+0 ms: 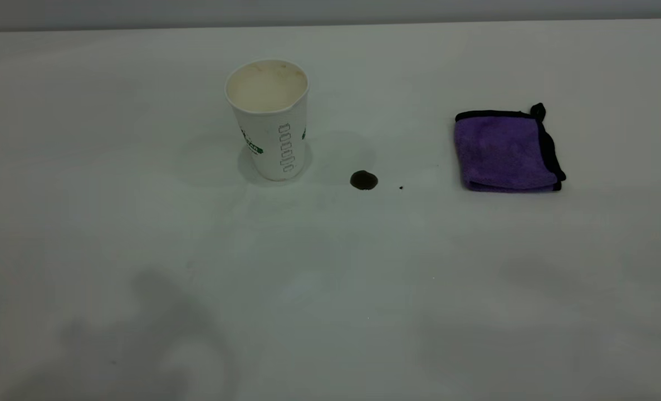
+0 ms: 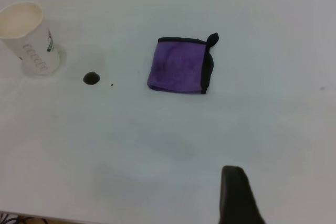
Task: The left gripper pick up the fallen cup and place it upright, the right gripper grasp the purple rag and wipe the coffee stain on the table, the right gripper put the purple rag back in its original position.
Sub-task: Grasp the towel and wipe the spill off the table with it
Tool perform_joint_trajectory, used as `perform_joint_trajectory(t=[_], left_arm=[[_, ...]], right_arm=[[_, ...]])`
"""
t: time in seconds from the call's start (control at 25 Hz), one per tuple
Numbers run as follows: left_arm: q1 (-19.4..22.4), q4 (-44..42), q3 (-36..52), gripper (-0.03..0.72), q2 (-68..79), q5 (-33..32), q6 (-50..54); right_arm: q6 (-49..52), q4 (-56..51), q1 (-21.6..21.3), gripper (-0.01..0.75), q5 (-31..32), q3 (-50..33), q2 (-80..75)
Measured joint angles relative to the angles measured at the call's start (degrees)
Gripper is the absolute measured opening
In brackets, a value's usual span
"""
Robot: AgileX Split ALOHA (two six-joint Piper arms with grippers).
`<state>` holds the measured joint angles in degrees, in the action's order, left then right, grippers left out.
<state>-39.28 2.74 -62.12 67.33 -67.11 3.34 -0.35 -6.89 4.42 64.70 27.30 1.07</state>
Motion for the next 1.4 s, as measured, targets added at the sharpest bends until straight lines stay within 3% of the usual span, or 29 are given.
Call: perform_joint_trajectory(t=[0.2, 0.44, 1.04, 1.16, 1.4], left_arm=[[-0.11, -3.52, 17.86, 0.515, -8.60, 0.55, 0.36], [-0.11, -6.44, 30.43, 0.515, -21.05, 3.91, 0.36], [0.54, -6.83, 33.62, 0.515, -51.89, 3.68, 0.36], [5.65, -6.76, 33.62, 0.515, -56.07, 3.43, 0.36], [22.05, -6.81, 33.62, 0.515, -60.49, 3.32, 0.36]], right_arm=[[0.00, 0.00, 0.00, 0.487, 0.00, 0.00, 0.00], [0.00, 0.00, 0.00, 0.487, 0.00, 0.00, 0.00], [0.00, 0.00, 0.00, 0.487, 0.00, 0.00, 0.06], [0.00, 0.00, 0.00, 0.487, 0.00, 0.00, 0.06], [0.00, 0.00, 0.00, 0.487, 0.00, 0.00, 0.06]])
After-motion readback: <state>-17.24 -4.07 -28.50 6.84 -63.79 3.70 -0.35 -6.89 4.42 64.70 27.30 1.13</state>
